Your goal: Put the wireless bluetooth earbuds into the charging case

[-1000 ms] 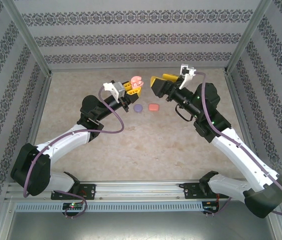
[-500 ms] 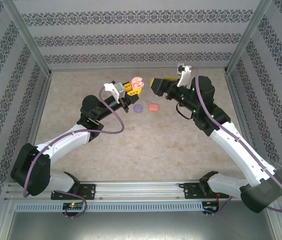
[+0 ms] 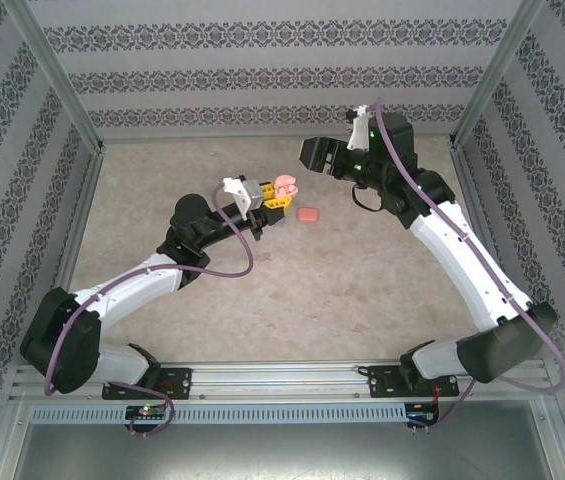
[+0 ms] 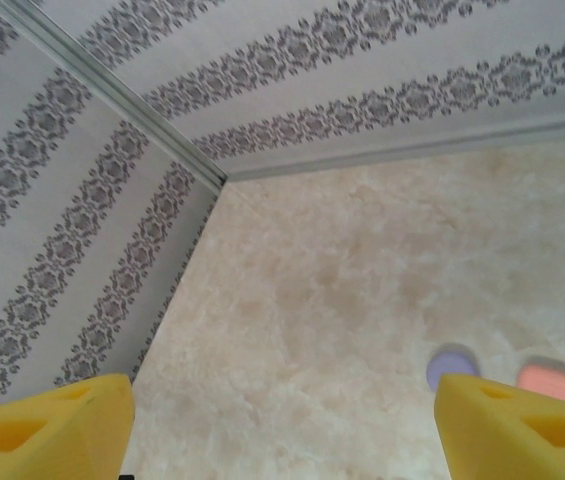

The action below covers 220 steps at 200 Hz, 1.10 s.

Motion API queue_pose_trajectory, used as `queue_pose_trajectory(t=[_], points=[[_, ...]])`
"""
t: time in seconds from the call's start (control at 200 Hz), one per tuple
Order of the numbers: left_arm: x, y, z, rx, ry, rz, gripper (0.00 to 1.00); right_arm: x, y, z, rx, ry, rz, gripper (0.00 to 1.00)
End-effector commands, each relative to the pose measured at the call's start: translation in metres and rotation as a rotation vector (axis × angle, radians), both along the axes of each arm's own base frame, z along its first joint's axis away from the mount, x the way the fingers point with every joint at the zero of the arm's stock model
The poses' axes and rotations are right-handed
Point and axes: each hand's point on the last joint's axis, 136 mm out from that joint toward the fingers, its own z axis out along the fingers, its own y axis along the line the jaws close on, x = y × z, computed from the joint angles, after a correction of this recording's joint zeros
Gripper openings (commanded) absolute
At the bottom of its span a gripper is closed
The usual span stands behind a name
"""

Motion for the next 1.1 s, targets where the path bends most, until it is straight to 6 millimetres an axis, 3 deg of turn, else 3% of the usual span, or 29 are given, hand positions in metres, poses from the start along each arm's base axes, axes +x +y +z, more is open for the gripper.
queue_pose_trajectory(t=[0.0, 0.295, 0.425, 0.629, 0.764, 1.094], points=[[-0.016, -0.004, 0.000, 0.015, -0.023, -0.045, 0.00, -0.002, 0.005, 0.000, -0.009, 0.044, 0.040, 0.78], [-0.023, -0.014, -0.019, 0.066, 0.000, -0.081, 0.00, 0.007, 0.021, -0.021, -0.070, 0.138, 0.103, 0.73], [-0.025, -0.016, -0.023, 0.082, 0.000, -0.090, 0.00, 0.007, 0.032, -0.031, -0.097, 0.163, 0.138, 0.63], [-0.025, -0.017, -0.025, 0.092, -0.005, -0.087, 0.00, 0.004, 0.044, -0.042, -0.122, 0.181, 0.177, 0.33], [-0.024, -0.018, -0.024, 0.093, -0.009, -0.087, 0.00, -0.002, 0.048, -0.047, -0.134, 0.188, 0.194, 0.22], [-0.021, -0.022, -0.023, 0.093, -0.009, -0.092, 0.00, -0.030, 0.048, -0.062, -0.146, 0.204, 0.223, 0.14]])
